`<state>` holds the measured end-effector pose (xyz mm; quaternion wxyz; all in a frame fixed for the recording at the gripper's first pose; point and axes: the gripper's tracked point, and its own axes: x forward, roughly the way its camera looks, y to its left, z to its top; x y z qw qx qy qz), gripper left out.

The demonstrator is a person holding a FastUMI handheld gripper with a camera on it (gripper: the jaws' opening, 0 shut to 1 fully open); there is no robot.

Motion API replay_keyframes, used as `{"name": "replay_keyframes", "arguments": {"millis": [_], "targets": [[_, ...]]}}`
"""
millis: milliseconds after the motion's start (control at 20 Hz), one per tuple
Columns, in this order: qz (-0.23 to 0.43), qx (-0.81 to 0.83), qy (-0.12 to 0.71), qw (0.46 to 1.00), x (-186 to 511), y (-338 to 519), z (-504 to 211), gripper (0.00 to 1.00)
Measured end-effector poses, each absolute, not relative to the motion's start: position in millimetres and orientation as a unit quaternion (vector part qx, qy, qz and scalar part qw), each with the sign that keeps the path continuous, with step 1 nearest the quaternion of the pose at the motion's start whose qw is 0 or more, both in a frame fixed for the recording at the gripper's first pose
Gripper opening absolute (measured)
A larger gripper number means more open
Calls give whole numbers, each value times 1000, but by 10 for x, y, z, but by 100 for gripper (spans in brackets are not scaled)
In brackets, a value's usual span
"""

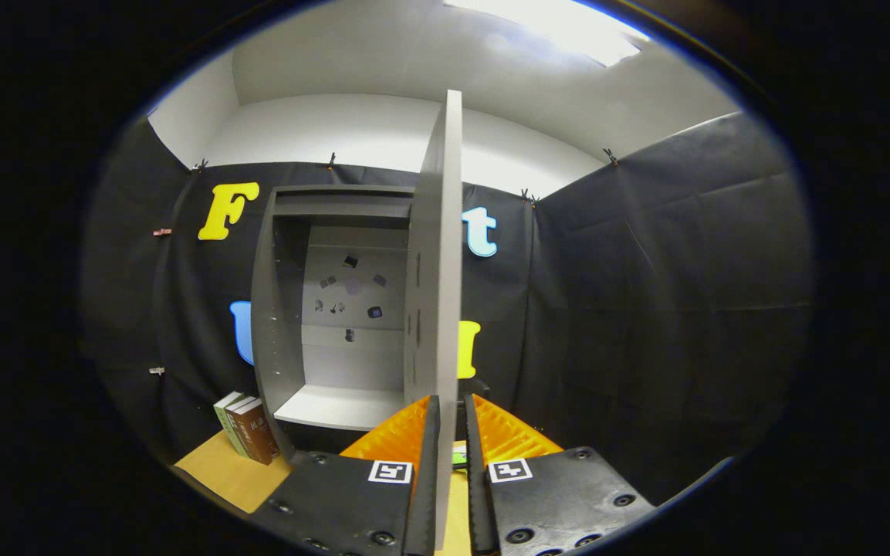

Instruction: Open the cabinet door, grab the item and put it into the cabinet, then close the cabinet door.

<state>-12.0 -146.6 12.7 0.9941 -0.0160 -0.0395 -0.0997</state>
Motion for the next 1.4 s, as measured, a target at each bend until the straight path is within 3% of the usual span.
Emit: {"name": "replay_keyframes", "arguments": {"millis": [250,550,800,1400], "targets": [[-93,-18,-4,996,193,-698,-217,21],[-102,8,100,990,533,-165,-1340,16],[-107,42,188,976,666,-62,-2266,34],[-20,24,425,905,739,93,-4527,36]]}}
